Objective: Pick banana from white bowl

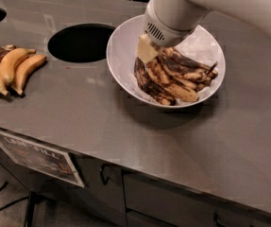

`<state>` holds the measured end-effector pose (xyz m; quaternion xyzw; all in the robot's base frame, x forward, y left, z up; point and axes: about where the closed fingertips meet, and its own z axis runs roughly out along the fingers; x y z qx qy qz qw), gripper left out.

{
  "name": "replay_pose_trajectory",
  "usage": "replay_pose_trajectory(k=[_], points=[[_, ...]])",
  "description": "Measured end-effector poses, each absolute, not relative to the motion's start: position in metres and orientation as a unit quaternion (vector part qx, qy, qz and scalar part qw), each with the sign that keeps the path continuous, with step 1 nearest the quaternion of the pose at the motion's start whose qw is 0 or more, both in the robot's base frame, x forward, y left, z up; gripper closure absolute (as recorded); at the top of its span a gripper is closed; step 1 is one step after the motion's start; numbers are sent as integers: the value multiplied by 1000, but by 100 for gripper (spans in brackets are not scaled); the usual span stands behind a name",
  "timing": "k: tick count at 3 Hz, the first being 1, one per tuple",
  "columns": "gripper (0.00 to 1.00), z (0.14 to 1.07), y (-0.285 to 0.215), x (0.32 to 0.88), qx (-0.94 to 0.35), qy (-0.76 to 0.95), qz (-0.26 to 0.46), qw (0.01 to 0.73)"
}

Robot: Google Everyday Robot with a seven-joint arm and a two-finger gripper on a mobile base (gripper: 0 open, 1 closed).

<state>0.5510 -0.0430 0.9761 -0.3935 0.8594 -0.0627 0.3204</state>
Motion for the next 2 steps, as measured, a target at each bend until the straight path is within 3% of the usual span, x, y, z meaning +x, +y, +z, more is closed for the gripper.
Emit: replay_pose_trajectory(k=[2], points=[[100, 1027, -50, 564, -403, 843, -94, 344]])
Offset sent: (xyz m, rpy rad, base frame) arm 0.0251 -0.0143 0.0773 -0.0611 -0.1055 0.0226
